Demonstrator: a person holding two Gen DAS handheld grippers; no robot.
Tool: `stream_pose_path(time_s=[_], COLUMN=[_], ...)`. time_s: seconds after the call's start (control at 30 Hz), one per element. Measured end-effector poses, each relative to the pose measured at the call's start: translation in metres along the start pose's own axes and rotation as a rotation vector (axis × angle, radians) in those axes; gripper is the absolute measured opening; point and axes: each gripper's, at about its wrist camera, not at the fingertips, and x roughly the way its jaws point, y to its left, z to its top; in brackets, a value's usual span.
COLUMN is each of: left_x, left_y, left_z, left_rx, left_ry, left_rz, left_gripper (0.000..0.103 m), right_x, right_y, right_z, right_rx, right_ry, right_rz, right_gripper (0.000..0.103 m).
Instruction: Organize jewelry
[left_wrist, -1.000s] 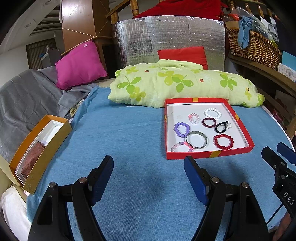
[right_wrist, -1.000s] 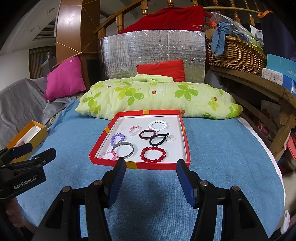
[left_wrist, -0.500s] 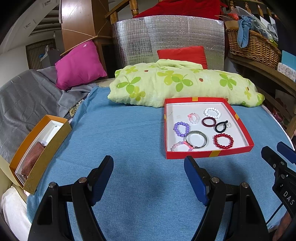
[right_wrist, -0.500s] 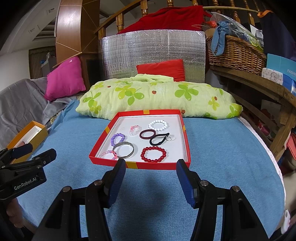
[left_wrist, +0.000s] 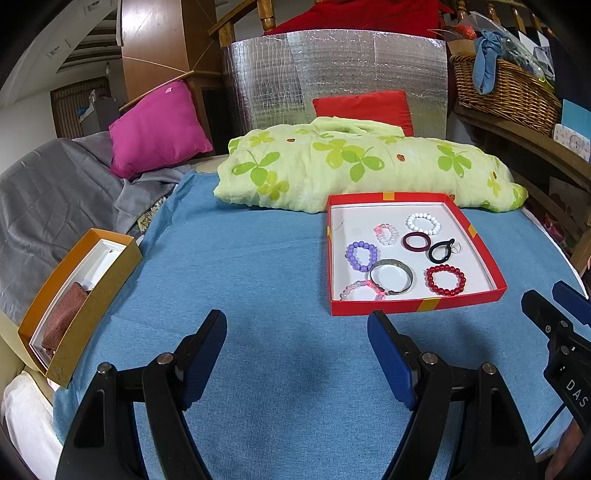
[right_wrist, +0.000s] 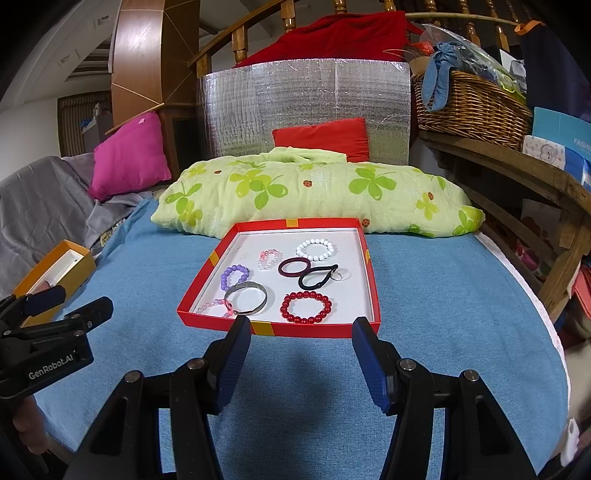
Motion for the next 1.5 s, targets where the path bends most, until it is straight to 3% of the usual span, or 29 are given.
stream_pose_path(time_s=[1.5], left_x=[-0.0035], left_y=[-0.0015], left_z=[0.002], left_rx=[0.0], left_ry=[-0.009], left_rz=[-0.013], left_gripper=[0.079], right_x=[-0.0025], right_y=[0.0048], right_z=[0.0025], right_rx=[-0.006], right_ry=[-0.019], right_rz=[0.011], right_gripper=[0.061])
